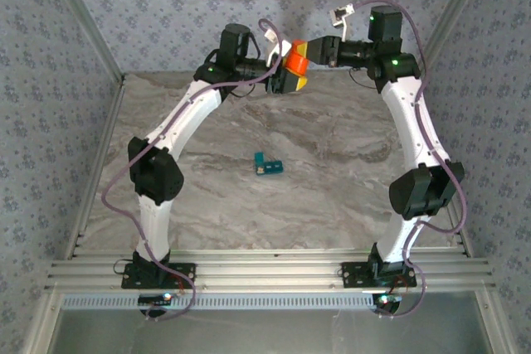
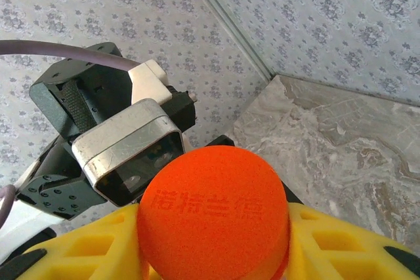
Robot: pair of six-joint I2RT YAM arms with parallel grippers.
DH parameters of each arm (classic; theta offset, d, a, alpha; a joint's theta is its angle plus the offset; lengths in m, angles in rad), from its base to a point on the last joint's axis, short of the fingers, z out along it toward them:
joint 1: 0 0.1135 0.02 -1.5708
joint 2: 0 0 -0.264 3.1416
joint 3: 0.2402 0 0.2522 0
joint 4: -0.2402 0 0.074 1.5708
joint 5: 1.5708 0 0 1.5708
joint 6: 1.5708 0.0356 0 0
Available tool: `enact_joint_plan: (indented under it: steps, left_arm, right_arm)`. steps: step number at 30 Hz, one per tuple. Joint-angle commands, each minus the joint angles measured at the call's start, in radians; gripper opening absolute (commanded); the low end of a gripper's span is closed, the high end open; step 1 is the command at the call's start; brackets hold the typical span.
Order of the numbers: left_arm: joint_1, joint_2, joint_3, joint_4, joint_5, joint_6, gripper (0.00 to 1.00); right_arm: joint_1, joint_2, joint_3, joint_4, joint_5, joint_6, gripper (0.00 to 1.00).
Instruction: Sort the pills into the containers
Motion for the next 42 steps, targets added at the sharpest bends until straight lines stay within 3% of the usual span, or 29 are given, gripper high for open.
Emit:
enact_joint_plan:
  steps: [1, 5, 9, 15, 20, 24, 27, 33, 42]
  left_arm:
    - [-0.011, 0.003, 0.051, 0.030, 0.004, 0.021, 0.00]
    - [-0.024, -0.009, 0.048, 0.032, -0.080, 0.032, 0.00]
    - [-0.051, -0.039, 0.008, 0.084, -0.201, 0.040, 0.00]
    - [-0.100, -0.085, -0.103, 0.222, -0.331, 0.023, 0.00]
    - [-0.093, -0.084, -0.127, 0.234, -0.339, 0.014, 0.00]
    - [-0.069, -0.079, -0.127, 0.224, -0.304, 0.010, 0.00]
    - [-0.046, -0.074, -0.120, 0.218, -0.243, 0.002, 0.00]
    - [-0.014, -0.066, -0.105, 0.202, -0.098, -0.012, 0.00]
    - [0.003, -0.004, 0.033, 0.024, 0.068, 0.003, 0.00]
  right_arm:
    - [0.040, -0.017, -0.029, -0.041, 0.055, -0.001, 0.27]
    - [0.068, -0.069, -0.147, 0.016, 0.229, 0.031, 0.17]
    - [0.093, -0.140, -0.301, 0.133, 0.394, 0.089, 0.16]
    - [0.129, -0.179, -0.375, 0.200, 0.498, 0.127, 0.15]
    - [0.083, -0.179, -0.347, 0.189, 0.438, 0.134, 0.25]
    - [0.000, -0.206, -0.328, 0.193, 0.308, 0.135, 0.56]
    - [-0.054, -0.241, -0.342, 0.220, 0.202, 0.126, 0.73]
    - [-0.106, -0.215, -0.285, 0.164, 0.061, 0.078, 0.83]
    - [-0.062, -0.071, -0.070, 0.038, -0.035, 0.026, 0.88]
